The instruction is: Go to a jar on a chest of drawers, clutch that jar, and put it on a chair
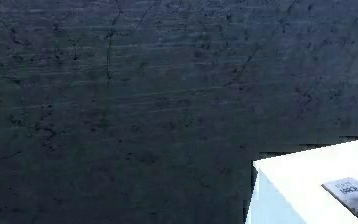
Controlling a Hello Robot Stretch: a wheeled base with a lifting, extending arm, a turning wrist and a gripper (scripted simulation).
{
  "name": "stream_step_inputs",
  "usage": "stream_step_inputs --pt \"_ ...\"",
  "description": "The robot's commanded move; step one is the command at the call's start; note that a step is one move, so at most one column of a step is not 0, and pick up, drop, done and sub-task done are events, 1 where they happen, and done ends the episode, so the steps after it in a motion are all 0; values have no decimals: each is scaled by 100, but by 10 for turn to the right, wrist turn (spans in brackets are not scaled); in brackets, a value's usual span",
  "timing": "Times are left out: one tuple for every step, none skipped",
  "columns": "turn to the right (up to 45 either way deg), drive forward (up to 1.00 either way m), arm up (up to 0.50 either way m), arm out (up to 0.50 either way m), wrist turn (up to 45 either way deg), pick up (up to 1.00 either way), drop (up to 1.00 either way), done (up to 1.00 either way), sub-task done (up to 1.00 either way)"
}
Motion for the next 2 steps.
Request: stream_step_inputs --pt "-330 0 0 0 0 0 0 0 0" --pt "450 0 0 0 0 0 0 0 0"
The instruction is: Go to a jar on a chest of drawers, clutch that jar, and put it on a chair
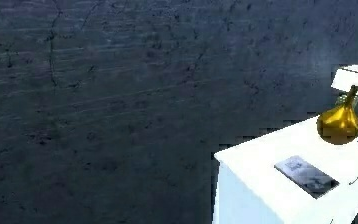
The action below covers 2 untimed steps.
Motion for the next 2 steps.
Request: stream_step_inputs --pt "450 0 0 0 0 0 0 0 0" --pt "180 0 0 0 0 0 0 0 0"
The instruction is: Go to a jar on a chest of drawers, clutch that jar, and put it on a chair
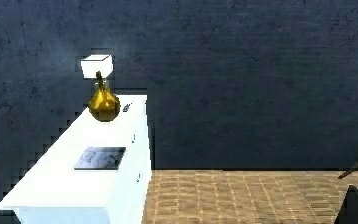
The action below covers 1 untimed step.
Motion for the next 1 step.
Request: stream_step_inputs --pt "0 80 0 0 0 0 0 0 0"
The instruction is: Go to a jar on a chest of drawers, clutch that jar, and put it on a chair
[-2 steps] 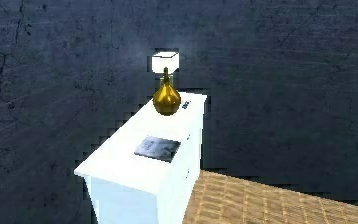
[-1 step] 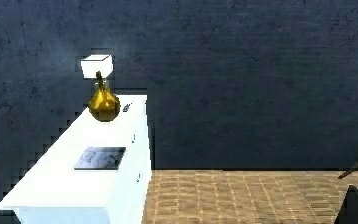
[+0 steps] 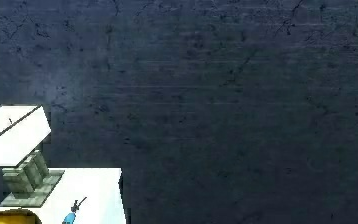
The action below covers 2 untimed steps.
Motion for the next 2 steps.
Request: stream_step_inputs --pt "-450 0 0 0 0 0 0 0 0" --pt "-450 0 0 0 0 0 0 0 0"
